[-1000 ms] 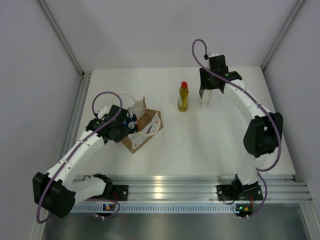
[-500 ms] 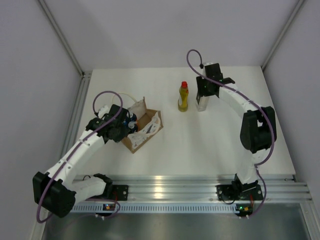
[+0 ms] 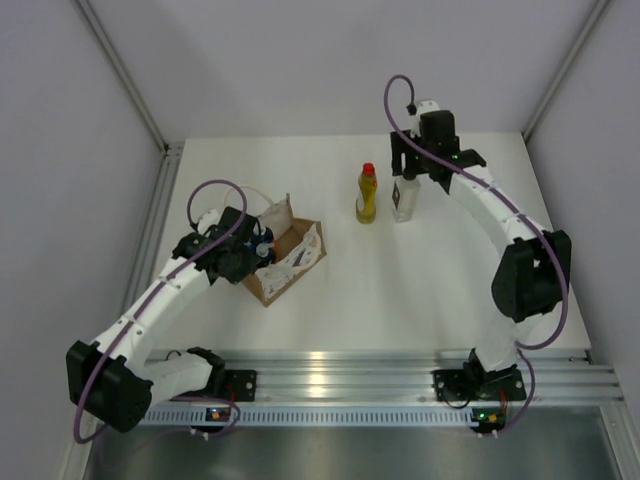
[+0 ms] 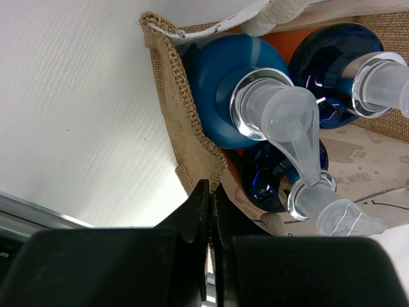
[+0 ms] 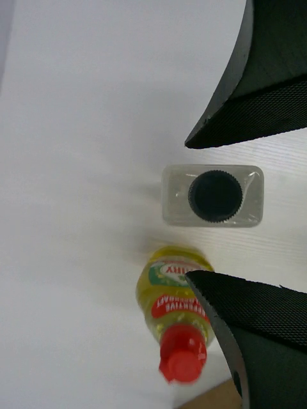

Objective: Take the personal care products out of the canvas bag

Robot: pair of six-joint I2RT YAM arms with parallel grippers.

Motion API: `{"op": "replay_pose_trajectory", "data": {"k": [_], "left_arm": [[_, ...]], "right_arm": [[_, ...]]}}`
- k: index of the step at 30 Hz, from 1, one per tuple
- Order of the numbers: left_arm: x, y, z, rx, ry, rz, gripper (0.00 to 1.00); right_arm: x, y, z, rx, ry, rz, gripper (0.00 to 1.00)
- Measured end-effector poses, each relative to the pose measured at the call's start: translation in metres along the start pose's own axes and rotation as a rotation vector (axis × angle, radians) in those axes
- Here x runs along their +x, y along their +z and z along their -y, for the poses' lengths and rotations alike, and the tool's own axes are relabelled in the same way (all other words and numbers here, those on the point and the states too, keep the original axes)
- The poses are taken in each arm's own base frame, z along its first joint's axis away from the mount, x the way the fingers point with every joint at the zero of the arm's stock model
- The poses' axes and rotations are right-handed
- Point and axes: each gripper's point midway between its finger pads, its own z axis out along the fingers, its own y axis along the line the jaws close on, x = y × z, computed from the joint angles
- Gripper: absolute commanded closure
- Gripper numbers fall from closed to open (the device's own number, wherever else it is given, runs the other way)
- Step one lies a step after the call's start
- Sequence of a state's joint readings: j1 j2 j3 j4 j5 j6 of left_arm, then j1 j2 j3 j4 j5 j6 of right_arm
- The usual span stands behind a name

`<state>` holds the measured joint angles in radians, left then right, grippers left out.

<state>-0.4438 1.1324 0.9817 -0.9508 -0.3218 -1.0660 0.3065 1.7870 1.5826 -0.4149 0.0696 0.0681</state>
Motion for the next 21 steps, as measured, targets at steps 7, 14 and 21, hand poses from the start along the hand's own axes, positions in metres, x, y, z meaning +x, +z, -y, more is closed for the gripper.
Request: {"op": "replay_pose_trajectory", "data": {"k": [7,14,21], "left_arm": [[-0.001,-0.002,0.001,-0.002,0.003,-0.001,1.00],[-0.001,-0.002,0.001,-0.003,0.000,-0.002,0.90],[-0.004,-0.007,0.002,0.015,-0.018,0.008,0.61]], "right_arm": [[-0.062,-0.081,-0.103,-0.246,-0.064,0.197,0.26],[-0.033,-0.173,-0.290,-0.693,-0.223,0.216,0.31],[0.008,-0.152,-0.339,-0.782,-0.271,0.102,0.36]]}}
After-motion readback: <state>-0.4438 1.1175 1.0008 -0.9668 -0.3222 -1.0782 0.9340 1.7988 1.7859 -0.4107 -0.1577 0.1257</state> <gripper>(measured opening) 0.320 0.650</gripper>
